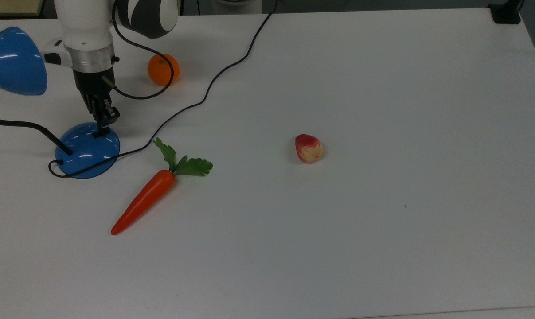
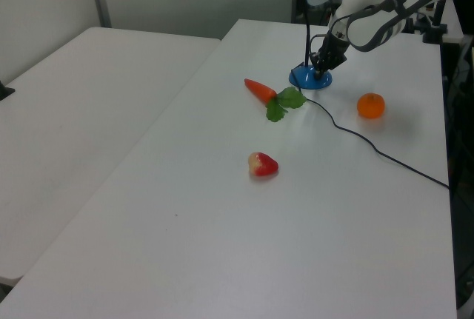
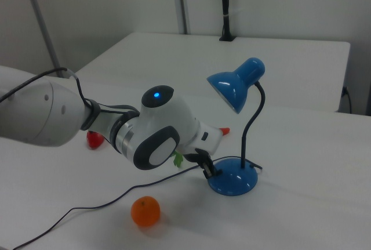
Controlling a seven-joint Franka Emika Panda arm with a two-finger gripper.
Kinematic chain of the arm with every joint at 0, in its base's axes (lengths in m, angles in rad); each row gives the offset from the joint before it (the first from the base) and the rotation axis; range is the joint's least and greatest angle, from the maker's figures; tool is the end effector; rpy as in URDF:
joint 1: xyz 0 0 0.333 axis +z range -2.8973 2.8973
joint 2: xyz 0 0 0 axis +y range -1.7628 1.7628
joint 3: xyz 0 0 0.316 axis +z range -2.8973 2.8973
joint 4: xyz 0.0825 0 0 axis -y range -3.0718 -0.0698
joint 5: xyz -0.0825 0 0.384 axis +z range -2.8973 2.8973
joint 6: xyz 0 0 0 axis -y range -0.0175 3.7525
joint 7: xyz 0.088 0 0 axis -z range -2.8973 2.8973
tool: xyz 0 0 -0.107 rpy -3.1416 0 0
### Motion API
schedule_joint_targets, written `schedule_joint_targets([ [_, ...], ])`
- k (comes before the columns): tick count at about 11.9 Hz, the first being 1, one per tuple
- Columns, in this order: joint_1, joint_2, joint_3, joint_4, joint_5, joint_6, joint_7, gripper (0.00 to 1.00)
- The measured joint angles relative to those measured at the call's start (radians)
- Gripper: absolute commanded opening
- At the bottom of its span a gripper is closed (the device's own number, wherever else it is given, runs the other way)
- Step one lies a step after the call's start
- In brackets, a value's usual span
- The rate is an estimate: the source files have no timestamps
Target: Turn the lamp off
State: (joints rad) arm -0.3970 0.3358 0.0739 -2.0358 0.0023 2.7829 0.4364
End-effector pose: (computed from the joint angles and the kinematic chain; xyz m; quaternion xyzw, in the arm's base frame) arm 0.5985 -0.2030 0.3236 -0.9070 0.3679 -0.2036 0.0237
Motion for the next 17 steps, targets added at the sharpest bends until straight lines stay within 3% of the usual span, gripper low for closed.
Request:
schedule_joint_targets([
  [10,0.011,-0.014,0.005,-0.008,-0.013,-0.013,-0.001,0.0],
  [13,0.086,-0.068,0.005,-0.011,-0.032,-0.181,-0.001,0.0],
  [16,0.194,-0.144,-0.036,-0.011,-0.041,-0.37,-0.042,0.0],
  [17,0.239,-0.172,-0.057,-0.011,-0.043,-0.439,-0.072,0.04],
])
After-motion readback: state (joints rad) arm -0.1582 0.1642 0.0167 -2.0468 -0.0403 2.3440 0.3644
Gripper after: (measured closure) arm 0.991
